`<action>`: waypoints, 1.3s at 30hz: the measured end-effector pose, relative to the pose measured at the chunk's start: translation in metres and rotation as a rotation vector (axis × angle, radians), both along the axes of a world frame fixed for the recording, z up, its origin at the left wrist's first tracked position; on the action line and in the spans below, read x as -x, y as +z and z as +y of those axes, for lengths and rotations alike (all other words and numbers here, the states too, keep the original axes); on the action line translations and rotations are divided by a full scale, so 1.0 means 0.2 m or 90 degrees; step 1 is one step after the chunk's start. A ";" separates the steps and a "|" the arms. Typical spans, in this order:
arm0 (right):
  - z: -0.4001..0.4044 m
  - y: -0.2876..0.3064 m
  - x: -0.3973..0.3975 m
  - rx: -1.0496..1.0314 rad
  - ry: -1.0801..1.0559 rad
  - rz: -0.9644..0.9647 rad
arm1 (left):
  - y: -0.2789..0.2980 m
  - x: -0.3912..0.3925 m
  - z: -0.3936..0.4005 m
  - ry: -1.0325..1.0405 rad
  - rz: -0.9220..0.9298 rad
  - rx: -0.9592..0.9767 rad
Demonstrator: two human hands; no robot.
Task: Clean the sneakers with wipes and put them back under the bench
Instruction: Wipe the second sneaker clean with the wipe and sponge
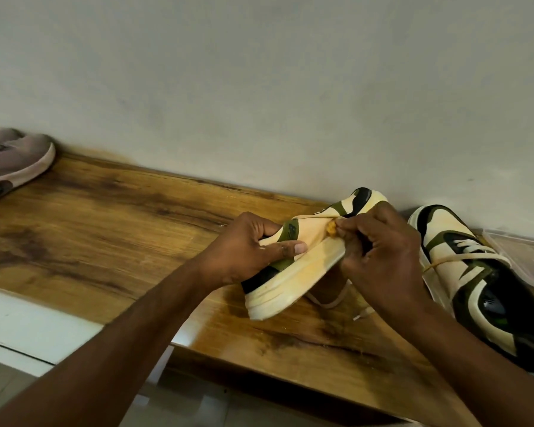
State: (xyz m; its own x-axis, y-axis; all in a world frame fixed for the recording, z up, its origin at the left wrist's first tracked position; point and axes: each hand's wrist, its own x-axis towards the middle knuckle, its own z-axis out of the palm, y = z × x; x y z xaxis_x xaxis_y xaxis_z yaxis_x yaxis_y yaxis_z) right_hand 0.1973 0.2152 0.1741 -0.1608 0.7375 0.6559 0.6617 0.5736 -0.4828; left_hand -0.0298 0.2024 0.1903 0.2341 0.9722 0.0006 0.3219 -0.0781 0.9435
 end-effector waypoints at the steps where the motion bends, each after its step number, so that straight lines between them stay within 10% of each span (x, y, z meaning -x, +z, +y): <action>1: -0.01 0.00 0.00 0.001 -0.013 0.002 | 0.00 0.00 0.00 0.001 0.005 -0.005; 39: -0.06 -0.01 0.03 0.090 0.017 -0.056 | -0.06 0.01 0.00 -0.005 0.017 -0.023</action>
